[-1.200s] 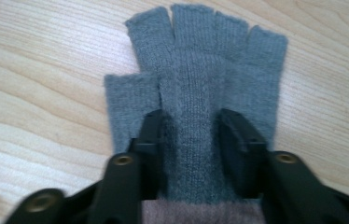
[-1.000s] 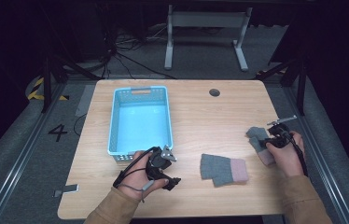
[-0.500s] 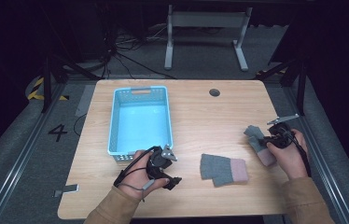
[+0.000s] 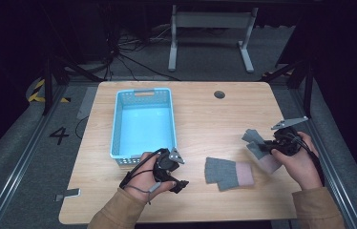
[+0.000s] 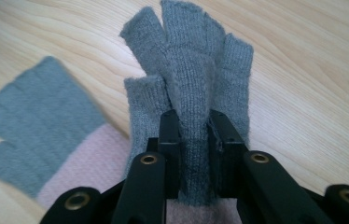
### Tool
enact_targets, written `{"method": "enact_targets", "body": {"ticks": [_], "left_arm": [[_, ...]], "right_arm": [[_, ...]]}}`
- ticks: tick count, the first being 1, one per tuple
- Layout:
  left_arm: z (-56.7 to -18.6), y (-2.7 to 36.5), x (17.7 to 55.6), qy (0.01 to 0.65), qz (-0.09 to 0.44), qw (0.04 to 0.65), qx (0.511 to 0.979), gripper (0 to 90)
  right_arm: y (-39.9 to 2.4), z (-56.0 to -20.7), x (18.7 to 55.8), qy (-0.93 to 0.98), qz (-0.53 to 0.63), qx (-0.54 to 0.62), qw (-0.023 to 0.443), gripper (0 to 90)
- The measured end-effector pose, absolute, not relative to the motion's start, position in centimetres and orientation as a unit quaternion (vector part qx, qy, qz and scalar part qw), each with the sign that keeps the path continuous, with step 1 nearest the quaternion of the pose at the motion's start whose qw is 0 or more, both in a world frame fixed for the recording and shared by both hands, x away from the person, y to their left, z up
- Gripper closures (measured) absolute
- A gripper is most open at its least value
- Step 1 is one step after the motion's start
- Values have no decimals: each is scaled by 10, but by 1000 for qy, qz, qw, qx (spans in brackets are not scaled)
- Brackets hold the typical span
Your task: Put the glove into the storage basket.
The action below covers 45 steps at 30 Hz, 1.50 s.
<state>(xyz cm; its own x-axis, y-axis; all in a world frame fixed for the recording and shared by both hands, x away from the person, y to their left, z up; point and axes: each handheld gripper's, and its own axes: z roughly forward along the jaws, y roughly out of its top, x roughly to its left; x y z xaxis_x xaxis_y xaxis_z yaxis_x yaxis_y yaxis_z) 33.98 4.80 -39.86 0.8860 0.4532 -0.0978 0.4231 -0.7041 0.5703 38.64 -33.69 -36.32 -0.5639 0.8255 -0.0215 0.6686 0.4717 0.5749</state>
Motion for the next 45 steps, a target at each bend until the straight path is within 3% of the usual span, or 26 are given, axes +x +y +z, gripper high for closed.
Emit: {"method": "enact_targets", "body": {"ticks": [17, 45], "left_arm": [[-398, 40, 342, 226, 22, 301, 926, 266], [-402, 27, 342, 215, 23, 308, 927, 270]], "right_arm": [[-308, -357, 368, 877, 277, 376, 109, 766], [-259, -384, 356, 925, 250, 276, 74, 761]]}}
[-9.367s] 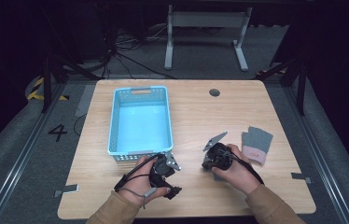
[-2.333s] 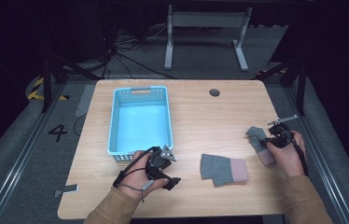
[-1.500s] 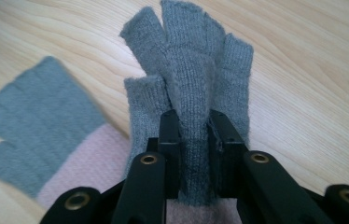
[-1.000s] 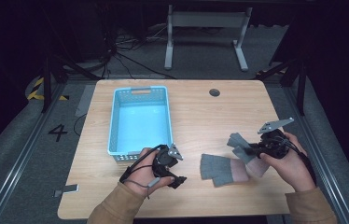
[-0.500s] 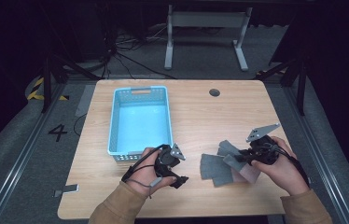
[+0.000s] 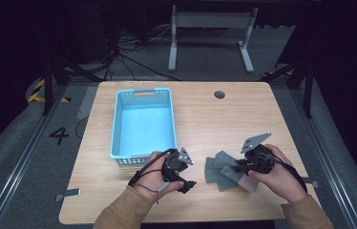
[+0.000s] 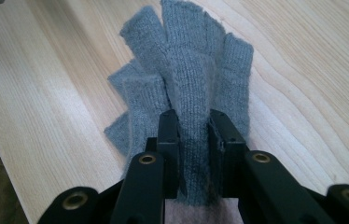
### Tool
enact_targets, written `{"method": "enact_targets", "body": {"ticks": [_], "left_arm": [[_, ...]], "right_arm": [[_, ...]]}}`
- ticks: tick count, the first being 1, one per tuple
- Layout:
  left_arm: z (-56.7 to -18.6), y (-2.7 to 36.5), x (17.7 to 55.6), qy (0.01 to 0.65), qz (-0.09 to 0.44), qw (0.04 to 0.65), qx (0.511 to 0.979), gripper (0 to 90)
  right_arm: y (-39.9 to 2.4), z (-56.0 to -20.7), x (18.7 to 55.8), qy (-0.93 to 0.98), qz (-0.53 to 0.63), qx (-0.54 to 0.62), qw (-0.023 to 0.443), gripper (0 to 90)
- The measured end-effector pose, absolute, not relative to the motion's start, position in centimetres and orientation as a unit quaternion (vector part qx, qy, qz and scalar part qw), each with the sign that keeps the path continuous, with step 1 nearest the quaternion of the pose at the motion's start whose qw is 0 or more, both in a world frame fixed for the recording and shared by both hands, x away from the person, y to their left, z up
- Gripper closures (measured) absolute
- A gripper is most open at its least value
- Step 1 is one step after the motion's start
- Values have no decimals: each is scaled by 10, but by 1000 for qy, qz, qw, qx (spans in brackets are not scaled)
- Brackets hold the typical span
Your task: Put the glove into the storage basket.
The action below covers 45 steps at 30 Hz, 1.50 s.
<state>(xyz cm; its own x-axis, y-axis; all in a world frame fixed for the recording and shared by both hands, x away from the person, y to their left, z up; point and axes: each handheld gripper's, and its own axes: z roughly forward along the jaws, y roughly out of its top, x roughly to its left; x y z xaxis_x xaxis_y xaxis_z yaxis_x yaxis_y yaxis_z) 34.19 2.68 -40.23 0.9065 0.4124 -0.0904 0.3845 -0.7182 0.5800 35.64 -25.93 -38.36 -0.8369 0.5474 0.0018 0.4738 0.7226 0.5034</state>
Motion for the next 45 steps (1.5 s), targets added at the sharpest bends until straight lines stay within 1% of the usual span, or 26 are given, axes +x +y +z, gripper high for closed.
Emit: {"method": "enact_targets", "body": {"ticks": [6, 10, 13, 15, 17, 18, 19, 21, 22, 23, 24, 26, 27, 29, 32, 33, 35, 38, 41, 45], "left_arm": [[-403, 22, 338, 191, 26, 321, 927, 231], [-403, 21, 338, 190, 28, 323, 927, 210], [-403, 20, 339, 178, 33, 322, 929, 213], [-402, 19, 338, 176, 31, 318, 931, 226], [-402, 18, 339, 175, 27, 308, 935, 282], [-401, 17, 339, 176, 24, 299, 937, 347], [-401, 17, 339, 176, 24, 299, 937, 368], [-400, 16, 339, 165, 27, 304, 938, 378], [-400, 16, 339, 159, 26, 306, 938, 380], [-399, 15, 338, 160, 21, 310, 937, 407], [-398, 15, 338, 161, 16, 310, 937, 412], [-398, 15, 339, 163, 12, 311, 936, 470], [-397, 14, 339, 164, 7, 313, 935, 470], [-397, 14, 341, 168, -6, 322, 932, 508], [-398, 12, 343, 174, -15, 322, 931, 599], [-398, 11, 344, 175, -20, 321, 930, 599], [-400, 9, 344, 176, -30, 321, 930, 639], [-402, 6, 345, 177, -37, 327, 928, 661], [-404, 5, 346, 177, -22, 327, 928, 660], [-409, 2, 346, 180, -30, 324, 928, 661]], "right_arm": [[-253, -389, 356, 929, 248, 267, 63, 760], [-249, -394, 356, 932, 245, 262, 58, 758], [-246, -401, 357, 933, 242, 262, 46, 756], [-246, -402, 357, 934, 240, 262, 47, 754], [-245, -405, 357, 935, 236, 263, 45, 739], [-243, -408, 357, 936, 234, 259, 45, 691], [-243, -409, 357, 935, 236, 261, 43, 668], [-243, -410, 356, 934, 240, 264, 38, 651], [-245, -410, 356, 929, 249, 270, 36, 608], [-249, -406, 355, 922, 266, 279, 36, 568], [-250, -405, 355, 920, 268, 282, 38, 565], [-253, -402, 355, 919, 272, 283, 43, 559], [-256, -401, 355, 917, 275, 284, 46, 553], [-263, -397, 354, 912, 280, 296, 48, 550], [-275, -393, 353, 907, 281, 308, 54, 560], [-279, -391, 353, 906, 281, 312, 55, 565], [-286, -389, 352, 904, 279, 319, 59, 577], [-297, -383, 349, 903, 277, 324, 64, 594], [-304, -381, 346, 902, 277, 325, 66, 593], [-314, -384, 344, 903, 272, 326, 64, 606]]}}
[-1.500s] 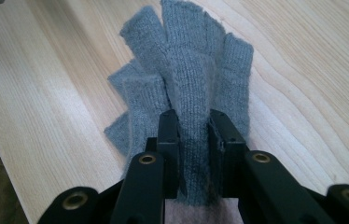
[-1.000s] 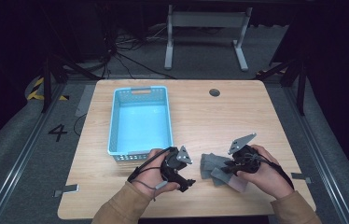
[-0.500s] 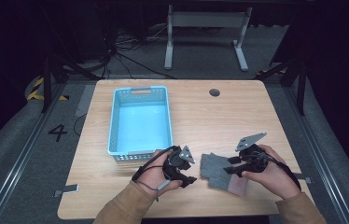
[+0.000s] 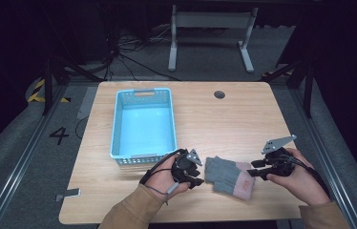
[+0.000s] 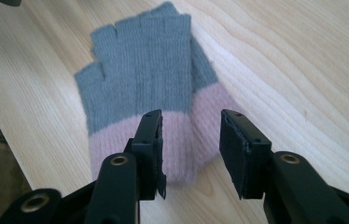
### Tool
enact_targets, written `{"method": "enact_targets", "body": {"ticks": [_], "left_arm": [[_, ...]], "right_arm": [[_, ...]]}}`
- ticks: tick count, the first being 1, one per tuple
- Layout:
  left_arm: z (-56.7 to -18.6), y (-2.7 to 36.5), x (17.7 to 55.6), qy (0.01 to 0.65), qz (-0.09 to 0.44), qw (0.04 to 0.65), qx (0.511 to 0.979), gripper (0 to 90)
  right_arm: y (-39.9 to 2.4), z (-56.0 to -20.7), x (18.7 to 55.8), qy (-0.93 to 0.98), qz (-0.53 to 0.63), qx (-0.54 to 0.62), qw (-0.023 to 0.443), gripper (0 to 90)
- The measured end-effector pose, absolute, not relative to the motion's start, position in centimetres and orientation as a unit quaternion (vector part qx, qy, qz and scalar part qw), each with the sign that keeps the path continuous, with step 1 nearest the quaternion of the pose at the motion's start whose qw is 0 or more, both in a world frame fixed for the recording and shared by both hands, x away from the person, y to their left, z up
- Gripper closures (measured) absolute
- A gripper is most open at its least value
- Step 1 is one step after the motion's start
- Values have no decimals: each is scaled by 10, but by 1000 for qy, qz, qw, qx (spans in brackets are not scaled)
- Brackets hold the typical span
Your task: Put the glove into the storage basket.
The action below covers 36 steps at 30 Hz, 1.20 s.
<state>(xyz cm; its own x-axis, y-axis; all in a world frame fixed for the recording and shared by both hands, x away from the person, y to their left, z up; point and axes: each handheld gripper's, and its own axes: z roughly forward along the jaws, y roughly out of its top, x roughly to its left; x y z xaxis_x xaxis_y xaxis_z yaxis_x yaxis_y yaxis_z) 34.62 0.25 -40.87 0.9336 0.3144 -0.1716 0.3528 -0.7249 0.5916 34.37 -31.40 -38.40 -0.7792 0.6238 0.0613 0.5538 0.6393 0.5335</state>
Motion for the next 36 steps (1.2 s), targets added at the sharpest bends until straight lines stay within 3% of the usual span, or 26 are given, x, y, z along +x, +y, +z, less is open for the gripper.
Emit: {"method": "enact_targets", "body": {"ticks": [29, 36], "left_arm": [[-428, -12, 352, 181, -28, 311, 933, 659], [-442, -21, 355, 189, -23, 307, 932, 727]], "right_arm": [[-326, -415, 343, 934, 188, 303, 11, 654], [-325, -417, 344, 935, 184, 303, 12, 658]]}}
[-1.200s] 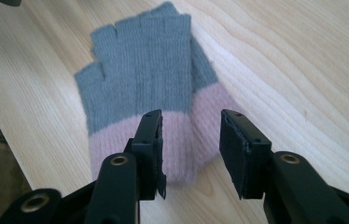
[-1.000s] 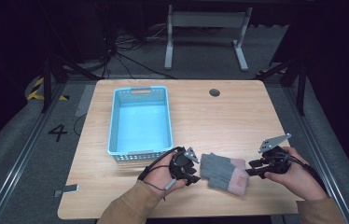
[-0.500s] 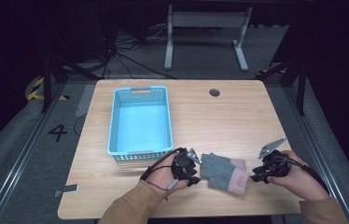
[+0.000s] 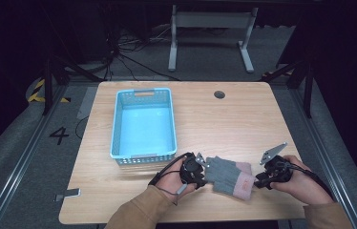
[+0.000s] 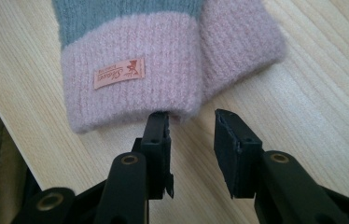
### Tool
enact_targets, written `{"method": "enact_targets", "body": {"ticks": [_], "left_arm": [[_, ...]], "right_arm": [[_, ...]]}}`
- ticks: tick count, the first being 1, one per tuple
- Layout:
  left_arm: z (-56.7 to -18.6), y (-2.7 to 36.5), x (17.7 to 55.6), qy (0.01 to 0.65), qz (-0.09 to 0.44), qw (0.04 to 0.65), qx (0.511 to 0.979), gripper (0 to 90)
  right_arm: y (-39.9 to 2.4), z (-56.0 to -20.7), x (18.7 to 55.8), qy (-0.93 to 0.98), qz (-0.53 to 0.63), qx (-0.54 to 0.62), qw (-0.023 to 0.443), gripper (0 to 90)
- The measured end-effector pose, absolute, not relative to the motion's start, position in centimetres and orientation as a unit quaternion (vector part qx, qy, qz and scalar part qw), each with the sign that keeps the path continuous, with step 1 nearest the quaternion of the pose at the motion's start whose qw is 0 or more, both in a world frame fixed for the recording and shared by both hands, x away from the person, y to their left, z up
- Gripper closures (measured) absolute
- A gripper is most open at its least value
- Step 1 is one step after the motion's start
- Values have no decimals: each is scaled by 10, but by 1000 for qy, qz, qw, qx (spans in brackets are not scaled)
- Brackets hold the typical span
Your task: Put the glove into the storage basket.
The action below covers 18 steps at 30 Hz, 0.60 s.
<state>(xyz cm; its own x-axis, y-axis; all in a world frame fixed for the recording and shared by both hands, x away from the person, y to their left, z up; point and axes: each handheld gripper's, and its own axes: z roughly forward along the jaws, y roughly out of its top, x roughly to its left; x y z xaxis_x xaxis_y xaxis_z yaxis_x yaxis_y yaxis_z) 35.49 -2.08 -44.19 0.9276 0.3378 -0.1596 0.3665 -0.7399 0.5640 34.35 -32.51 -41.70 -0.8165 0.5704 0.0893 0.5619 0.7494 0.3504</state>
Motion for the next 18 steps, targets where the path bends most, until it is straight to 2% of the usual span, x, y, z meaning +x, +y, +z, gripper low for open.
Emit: {"method": "enact_targets", "body": {"ticks": [11, 18], "left_arm": [[-447, -24, 357, 207, -11, 299, 932, 745], [-447, -28, 357, 200, -6, 295, 934, 804]], "right_arm": [[-323, -419, 344, 937, 183, 298, 14, 661], [-321, -420, 345, 938, 184, 293, 14, 674]]}}
